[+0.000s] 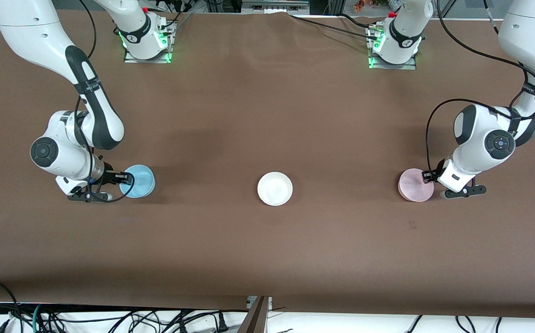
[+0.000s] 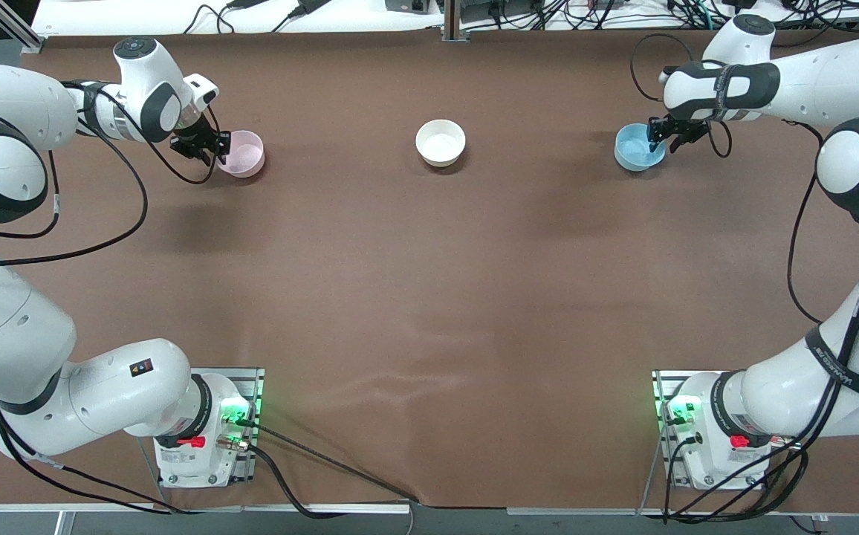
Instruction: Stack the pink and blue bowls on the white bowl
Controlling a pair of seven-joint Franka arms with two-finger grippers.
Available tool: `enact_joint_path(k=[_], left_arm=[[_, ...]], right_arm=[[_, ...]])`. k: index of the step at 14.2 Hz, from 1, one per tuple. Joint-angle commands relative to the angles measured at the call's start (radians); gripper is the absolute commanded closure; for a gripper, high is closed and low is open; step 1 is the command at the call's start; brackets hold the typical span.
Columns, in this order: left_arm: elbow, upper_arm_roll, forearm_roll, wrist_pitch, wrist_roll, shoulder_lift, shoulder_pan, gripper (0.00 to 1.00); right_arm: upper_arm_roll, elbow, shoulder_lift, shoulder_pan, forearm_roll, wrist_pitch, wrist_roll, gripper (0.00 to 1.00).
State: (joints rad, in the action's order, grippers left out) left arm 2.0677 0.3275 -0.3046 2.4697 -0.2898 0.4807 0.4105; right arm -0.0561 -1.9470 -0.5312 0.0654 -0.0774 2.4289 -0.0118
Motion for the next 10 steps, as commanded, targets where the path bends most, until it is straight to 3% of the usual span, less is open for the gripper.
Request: enact_joint_path(k=[1,4,10], left_arm=[[0.005,0.004,-0.028,0.011,-0.017,-0.004,0.004,0.75],[0.002,0.004,-0.028,0.011,-0.017,0.002,0.002,1.00],[-0.009,0.021,-0.016,0.009,-0.025,0.001,-0.007,1.00]], right_arm=[[0.012,-0.024,0.014,-0.013,-0.022,0.016,-0.004,0.70],[0.013,-0.023,0.016,-0.013,-0.022,0.013,-0.005,0.98],[0.015,-0.015,0.022,-0.013,-0.022,0.010,-0.011,1.00]])
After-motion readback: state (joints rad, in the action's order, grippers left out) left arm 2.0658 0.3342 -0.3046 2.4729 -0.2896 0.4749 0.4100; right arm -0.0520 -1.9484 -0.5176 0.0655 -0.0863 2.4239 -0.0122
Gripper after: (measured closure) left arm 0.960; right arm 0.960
